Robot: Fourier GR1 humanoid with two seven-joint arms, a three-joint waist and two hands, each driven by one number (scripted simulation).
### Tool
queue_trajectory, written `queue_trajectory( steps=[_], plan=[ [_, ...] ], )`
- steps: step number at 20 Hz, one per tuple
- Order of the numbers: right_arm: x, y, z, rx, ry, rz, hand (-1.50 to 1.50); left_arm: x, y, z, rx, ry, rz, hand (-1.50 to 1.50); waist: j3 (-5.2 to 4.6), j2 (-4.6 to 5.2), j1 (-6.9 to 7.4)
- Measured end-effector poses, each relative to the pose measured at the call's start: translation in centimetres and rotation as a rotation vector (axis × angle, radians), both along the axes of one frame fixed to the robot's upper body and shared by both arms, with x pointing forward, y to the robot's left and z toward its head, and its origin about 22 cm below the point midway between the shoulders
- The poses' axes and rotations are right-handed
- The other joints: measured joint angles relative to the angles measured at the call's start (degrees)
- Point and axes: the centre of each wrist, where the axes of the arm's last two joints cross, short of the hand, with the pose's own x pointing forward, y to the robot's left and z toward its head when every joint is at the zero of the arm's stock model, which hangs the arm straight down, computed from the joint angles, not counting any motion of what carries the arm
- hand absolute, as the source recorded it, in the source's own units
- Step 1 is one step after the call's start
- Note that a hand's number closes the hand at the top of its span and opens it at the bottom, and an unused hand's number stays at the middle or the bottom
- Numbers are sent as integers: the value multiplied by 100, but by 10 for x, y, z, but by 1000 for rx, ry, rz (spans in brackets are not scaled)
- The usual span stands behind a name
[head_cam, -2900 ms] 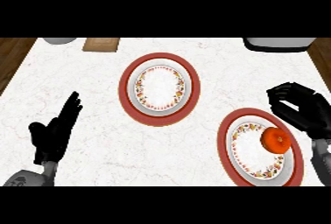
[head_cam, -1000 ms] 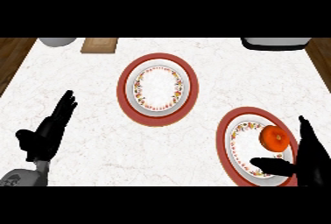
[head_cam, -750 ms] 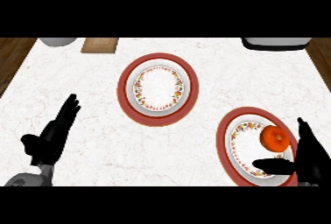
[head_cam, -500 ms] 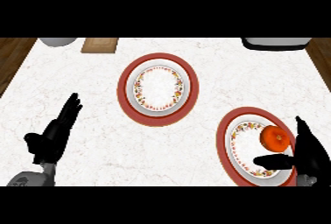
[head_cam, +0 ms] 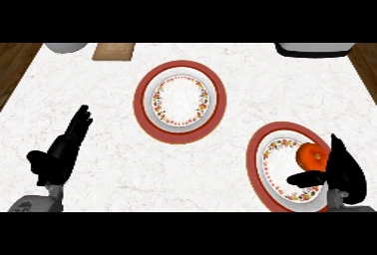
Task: Pick the squash from the plate and place it in the plate
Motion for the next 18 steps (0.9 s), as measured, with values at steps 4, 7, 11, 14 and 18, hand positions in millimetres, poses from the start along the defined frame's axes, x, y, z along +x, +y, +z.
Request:
queue_trajectory(
  steps=[4,7,11,14,18],
  plan=[
    [9,-14,-11,2,17,-4,150,2,-2,-4,4,4,0,0,1,2,-1],
    [8,-23,-17,35,18,46,150,-2,-2,-4,-2,2,-1,0,-14,-10,3],
    [13,-20,-21,26,4,81,150,-8,7,-2,-3,-7,-2,0,-53,-29,-12],
    [15,-22,-30,16,-13,95,150,-7,9,-1,-1,2,-1,0,-96,-54,-22],
    [15,-19,-29,-40,-62,122,150,-3,8,0,-3,8,-3,0,-91,-54,-28]
  ],
)
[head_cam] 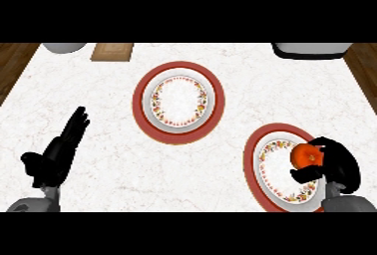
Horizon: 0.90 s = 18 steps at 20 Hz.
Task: Pick the squash from the plate and place it in the plate
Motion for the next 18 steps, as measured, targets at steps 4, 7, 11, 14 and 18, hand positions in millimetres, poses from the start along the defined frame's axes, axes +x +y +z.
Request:
queue_trajectory(
  steps=[4,7,11,14,18],
  plan=[
    [-24,52,-8,-66,-26,-51,150,-2,4,-3,-2,4,12,0,-21,-22,-63],
    [-49,90,-16,-87,-41,-106,150,-4,3,-4,0,8,20,0,-19,-50,-119],
    [-82,137,-9,-128,-99,-68,150,-6,6,-5,2,15,26,0,24,-53,-157],
    [-104,165,2,-170,-148,-10,150,-7,5,-4,4,11,32,0,47,-41,-153],
    [-124,192,28,-224,-251,41,150,-7,4,-3,8,10,29,0,58,-36,-164]
  ],
)
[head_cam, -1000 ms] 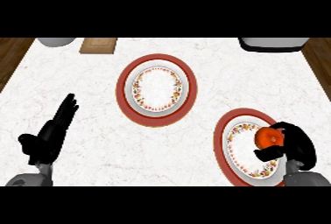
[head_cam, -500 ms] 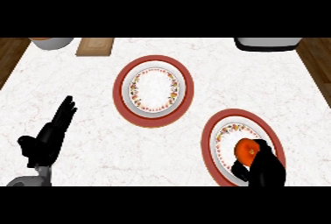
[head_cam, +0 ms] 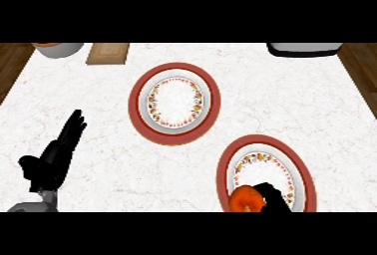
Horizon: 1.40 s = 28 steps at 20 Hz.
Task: Pick the squash from the plate and place it in the plate
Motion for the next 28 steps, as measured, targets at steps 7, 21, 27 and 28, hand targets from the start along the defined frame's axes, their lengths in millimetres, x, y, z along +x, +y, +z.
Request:
queue_trajectory(
  steps=[7,21,27,28],
  plan=[
    [-11,13,28,-216,-208,38,150,-1,5,-1,-3,0,3,0,3,17,0],
    [-2,16,34,-405,-300,159,150,9,-9,0,-12,-17,-43,0,27,132,241],
    [19,22,41,-331,-301,170,150,16,-15,5,-15,-36,-63,0,40,189,403],
    [25,23,45,-309,-308,167,150,16,-16,5,-17,-39,-69,0,41,197,435]
  ],
)
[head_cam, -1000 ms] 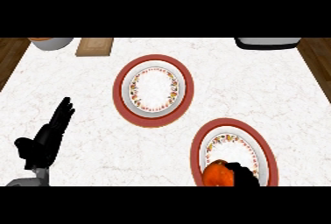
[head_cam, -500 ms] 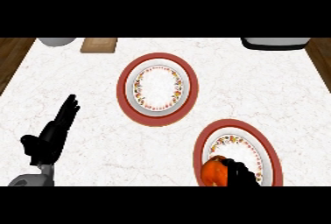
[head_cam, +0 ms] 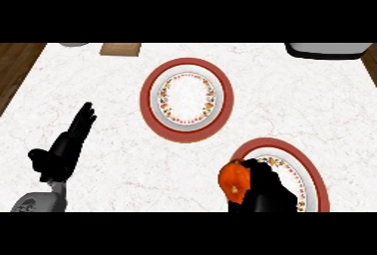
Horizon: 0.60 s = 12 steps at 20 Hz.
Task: Pick the squash from the plate and place it in the plate
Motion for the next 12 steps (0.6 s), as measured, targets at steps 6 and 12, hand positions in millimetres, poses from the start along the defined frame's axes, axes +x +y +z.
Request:
queue_trajectory(
  steps=[6,12],
  plan=[
    [50,5,27,139,-14,-14,150,8,-9,4,7,-5,-28,0,-3,38,160],
    [105,3,43,206,-27,-53,150,11,-11,4,15,-6,-52,0,-2,51,285]
  ],
)
